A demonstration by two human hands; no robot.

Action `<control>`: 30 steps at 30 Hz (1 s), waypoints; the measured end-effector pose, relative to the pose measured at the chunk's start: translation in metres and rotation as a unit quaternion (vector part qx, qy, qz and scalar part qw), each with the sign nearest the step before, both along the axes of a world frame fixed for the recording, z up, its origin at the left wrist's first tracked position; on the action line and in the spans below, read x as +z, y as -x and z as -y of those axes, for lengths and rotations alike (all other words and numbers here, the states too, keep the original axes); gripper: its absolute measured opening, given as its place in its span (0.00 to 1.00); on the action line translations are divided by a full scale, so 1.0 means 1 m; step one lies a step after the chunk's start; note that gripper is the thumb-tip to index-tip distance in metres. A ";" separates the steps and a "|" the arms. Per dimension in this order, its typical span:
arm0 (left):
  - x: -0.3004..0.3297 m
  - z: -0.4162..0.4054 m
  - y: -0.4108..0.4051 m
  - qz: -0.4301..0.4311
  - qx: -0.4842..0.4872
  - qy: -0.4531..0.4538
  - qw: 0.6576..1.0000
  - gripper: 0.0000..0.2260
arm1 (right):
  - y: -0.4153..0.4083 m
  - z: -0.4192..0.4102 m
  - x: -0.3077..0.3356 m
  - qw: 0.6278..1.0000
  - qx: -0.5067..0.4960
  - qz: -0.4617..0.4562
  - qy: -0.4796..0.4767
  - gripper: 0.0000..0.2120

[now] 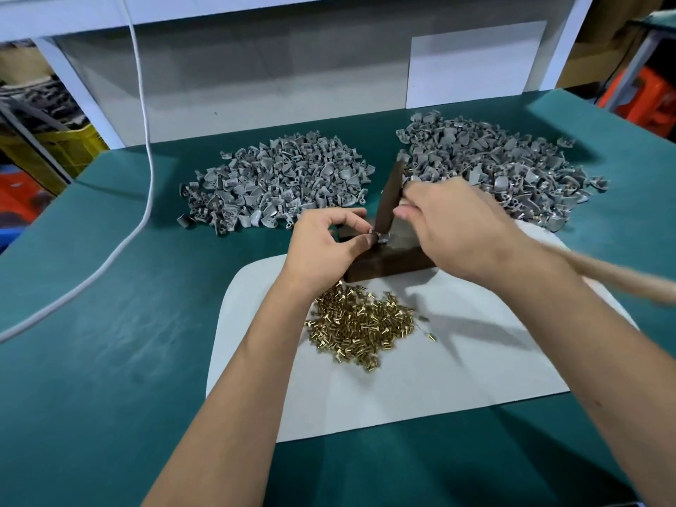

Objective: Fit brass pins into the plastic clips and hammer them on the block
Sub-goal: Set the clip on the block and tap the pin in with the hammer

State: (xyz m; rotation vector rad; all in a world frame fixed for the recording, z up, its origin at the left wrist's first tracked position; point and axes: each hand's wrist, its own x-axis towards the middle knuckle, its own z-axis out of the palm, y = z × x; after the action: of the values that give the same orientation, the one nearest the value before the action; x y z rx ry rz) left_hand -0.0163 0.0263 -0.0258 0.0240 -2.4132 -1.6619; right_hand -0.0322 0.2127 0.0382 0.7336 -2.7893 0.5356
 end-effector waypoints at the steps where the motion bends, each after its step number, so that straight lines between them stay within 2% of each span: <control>1: 0.000 0.000 0.000 0.003 0.001 -0.002 1.000 0.04 | -0.001 0.002 0.000 0.999 -0.006 0.030 -0.042 0.09; 3: 0.000 0.000 0.000 0.005 0.003 0.001 1.000 0.03 | 0.000 0.001 0.008 0.997 -0.011 0.039 -0.063 0.10; 4: 0.000 0.001 0.000 0.007 0.001 0.001 1.000 0.02 | 0.001 0.000 0.012 0.999 -0.013 0.017 -0.042 0.10; 7: 0.000 0.002 0.002 0.008 -0.001 0.004 1.000 0.03 | -0.001 -0.002 0.010 0.987 -0.018 -0.102 0.123 0.10; 8: 0.001 0.002 0.001 0.008 -0.001 0.003 1.000 0.03 | -0.003 -0.001 0.007 0.986 -0.021 -0.105 0.127 0.10; 11: 0.002 0.001 0.000 0.012 0.002 -0.010 1.000 0.05 | -0.008 0.006 -0.009 0.999 -0.036 0.017 -0.007 0.10; 13: 0.003 0.000 -0.001 0.013 0.006 -0.007 1.000 0.04 | -0.004 0.000 -0.002 0.998 -0.039 0.026 -0.046 0.11; 15: 0.003 0.000 -0.002 0.017 0.009 -0.006 1.000 0.03 | -0.001 -0.004 0.006 0.998 -0.048 -0.023 -0.018 0.11; 17: 0.002 0.000 0.000 0.016 0.006 -0.001 1.000 0.03 | -0.005 -0.003 0.006 0.990 -0.057 -0.097 0.090 0.10; 18: 0.002 0.001 0.000 0.015 0.006 0.001 1.000 0.02 | -0.009 0.000 0.004 0.988 -0.052 -0.105 0.102 0.10; 21: 0.001 0.001 -0.001 0.018 0.009 -0.004 1.000 0.03 | -0.015 0.009 -0.009 0.999 -0.046 -0.005 -0.028 0.09; 23: 0.002 0.001 -0.001 0.013 0.012 0.003 1.000 0.03 | -0.009 0.003 -0.001 0.996 -0.049 -0.009 -0.067 0.09; 25: 0.002 0.000 -0.001 0.014 0.009 0.003 1.000 0.03 | -0.006 -0.002 0.006 0.996 -0.048 -0.073 -0.032 0.10; 27: 0.001 0.001 0.000 0.011 0.006 0.004 1.000 0.04 | -0.009 0.001 0.004 0.988 -0.055 -0.124 0.068 0.10; 28: 0.001 0.002 0.000 0.010 0.007 0.001 1.000 0.04 | -0.012 0.005 0.001 0.990 -0.051 -0.115 0.070 0.10; 30: 0.001 0.002 -0.001 0.014 0.012 -0.006 1.000 0.04 | -0.017 0.011 -0.010 0.998 -0.051 -0.038 -0.006 0.11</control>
State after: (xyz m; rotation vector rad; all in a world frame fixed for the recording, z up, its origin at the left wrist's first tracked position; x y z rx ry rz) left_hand -0.0155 0.0247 -0.0252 0.0794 -2.4145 -1.6760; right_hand -0.0151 0.2022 0.0282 0.5971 -2.7442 0.4635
